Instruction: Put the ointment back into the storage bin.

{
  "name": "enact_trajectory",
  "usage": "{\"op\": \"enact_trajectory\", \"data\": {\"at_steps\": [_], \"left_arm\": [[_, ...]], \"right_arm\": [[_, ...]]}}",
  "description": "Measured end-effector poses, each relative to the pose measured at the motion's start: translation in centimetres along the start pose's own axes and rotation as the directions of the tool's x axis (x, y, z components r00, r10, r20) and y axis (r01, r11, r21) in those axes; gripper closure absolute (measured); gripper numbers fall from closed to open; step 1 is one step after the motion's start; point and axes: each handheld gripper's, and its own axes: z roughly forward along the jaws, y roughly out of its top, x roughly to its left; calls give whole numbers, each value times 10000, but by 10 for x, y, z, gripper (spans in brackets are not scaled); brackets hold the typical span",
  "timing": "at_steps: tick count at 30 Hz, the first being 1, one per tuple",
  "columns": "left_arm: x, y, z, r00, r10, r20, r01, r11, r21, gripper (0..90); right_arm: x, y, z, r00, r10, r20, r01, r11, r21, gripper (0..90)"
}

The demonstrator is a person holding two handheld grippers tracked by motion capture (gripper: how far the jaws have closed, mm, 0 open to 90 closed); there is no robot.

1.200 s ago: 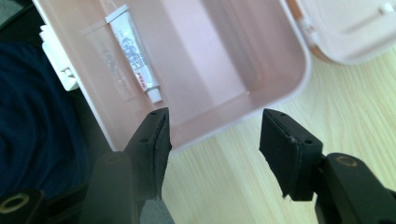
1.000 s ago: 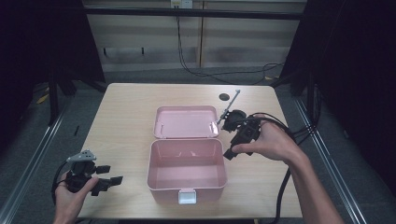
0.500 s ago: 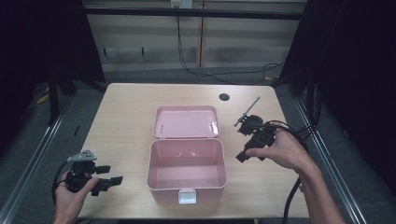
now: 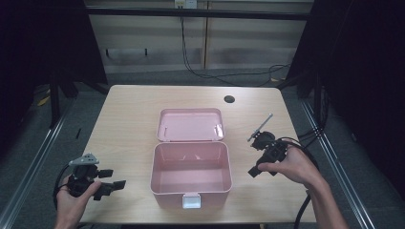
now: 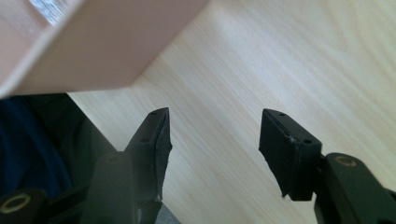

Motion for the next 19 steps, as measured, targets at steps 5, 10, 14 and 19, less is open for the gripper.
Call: {"op": "enact_trajectory", "data": {"at_steps": [5,10,14,19], "left_arm": [[0,0,0,10000,-14,-18,14,10000,-16,228],[0,0,1,10000,33,-54,-33,10000,29,228],[0,0,0,10000,1,-32,-1,10000,-8,229],[0,0,1,10000,8,-49,-7,10000,45,228]], "right_arm": [[-7,-10,19,9990,457,-5,-457,9989,95,424],[-14,-22,31,9946,1024,172,-1020,9945,-225,388],[-20,-31,39,9871,1586,214,-1569,9854,-662,377],[-26,-40,51,9786,2036,285,-2005,9758,-877,370]]}}
